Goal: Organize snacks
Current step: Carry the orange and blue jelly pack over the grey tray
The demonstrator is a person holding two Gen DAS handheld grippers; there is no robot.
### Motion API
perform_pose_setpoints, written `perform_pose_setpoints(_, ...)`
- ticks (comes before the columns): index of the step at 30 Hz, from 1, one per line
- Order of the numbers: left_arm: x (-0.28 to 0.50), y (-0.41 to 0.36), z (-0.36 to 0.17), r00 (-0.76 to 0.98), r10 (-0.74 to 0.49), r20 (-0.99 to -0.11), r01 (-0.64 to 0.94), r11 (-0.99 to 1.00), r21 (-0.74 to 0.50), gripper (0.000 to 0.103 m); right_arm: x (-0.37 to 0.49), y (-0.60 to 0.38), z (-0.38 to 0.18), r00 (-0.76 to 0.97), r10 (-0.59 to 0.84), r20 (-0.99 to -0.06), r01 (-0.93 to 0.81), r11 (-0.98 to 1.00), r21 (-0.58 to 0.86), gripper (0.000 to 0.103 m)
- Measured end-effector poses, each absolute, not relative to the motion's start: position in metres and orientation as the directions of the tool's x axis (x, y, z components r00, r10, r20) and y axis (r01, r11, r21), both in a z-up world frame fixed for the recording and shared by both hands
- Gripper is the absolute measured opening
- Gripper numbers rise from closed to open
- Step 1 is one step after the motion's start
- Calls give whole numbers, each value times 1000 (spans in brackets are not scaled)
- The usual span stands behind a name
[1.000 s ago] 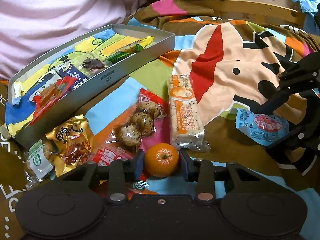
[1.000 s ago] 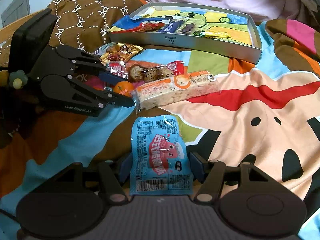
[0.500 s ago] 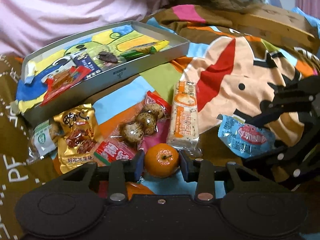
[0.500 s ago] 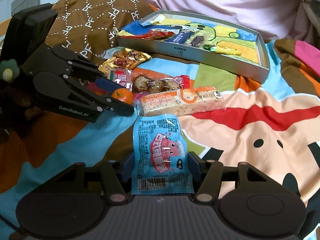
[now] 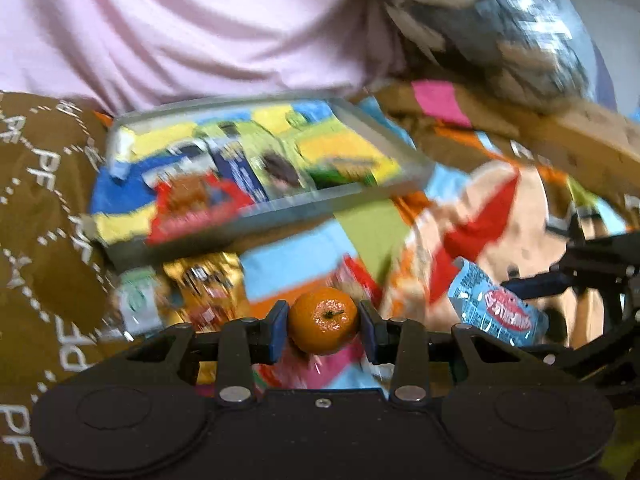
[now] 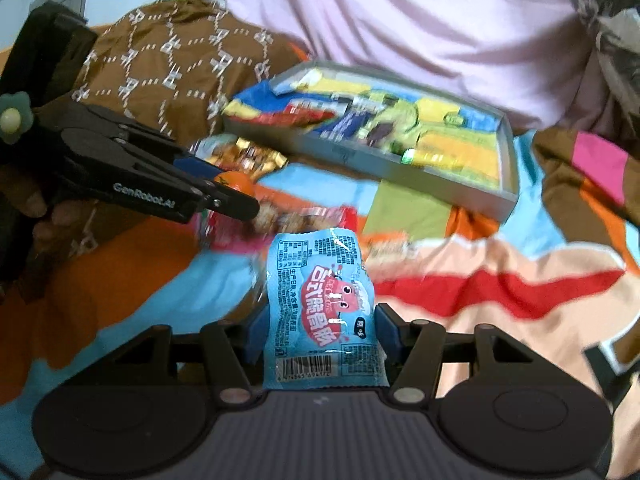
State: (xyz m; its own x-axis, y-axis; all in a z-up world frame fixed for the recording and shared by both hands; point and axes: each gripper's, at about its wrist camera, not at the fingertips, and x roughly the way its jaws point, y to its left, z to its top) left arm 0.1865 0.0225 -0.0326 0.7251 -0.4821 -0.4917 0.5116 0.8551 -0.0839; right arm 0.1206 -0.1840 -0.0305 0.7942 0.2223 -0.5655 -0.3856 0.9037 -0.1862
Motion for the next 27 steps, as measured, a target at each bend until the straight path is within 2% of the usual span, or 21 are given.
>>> perform_pose_setpoints(6, 208, 40, 3, 767, -489, -414, 457, 871, -181, 39, 151, -183, 1, 817, 241, -524, -388, 902, -189, 62)
perform_pose_setpoints(11, 236, 44, 30, 828, -425, -365, 411, 904, -118, 39, 185, -173, 29, 820, 258, -512, -417, 881, -224, 62)
perform_pose_setpoints(19, 294, 50, 34, 856, -331, -397, 333, 941, -66, 40, 245, -157, 57, 806, 255, -535, -432, 870, -237, 62)
perform_pose_setpoints(27, 333, 58, 17, 849, -289, -443, 282, 956, -82, 39, 310, -146, 48, 798, 213, -564, -394, 893, -219, 62)
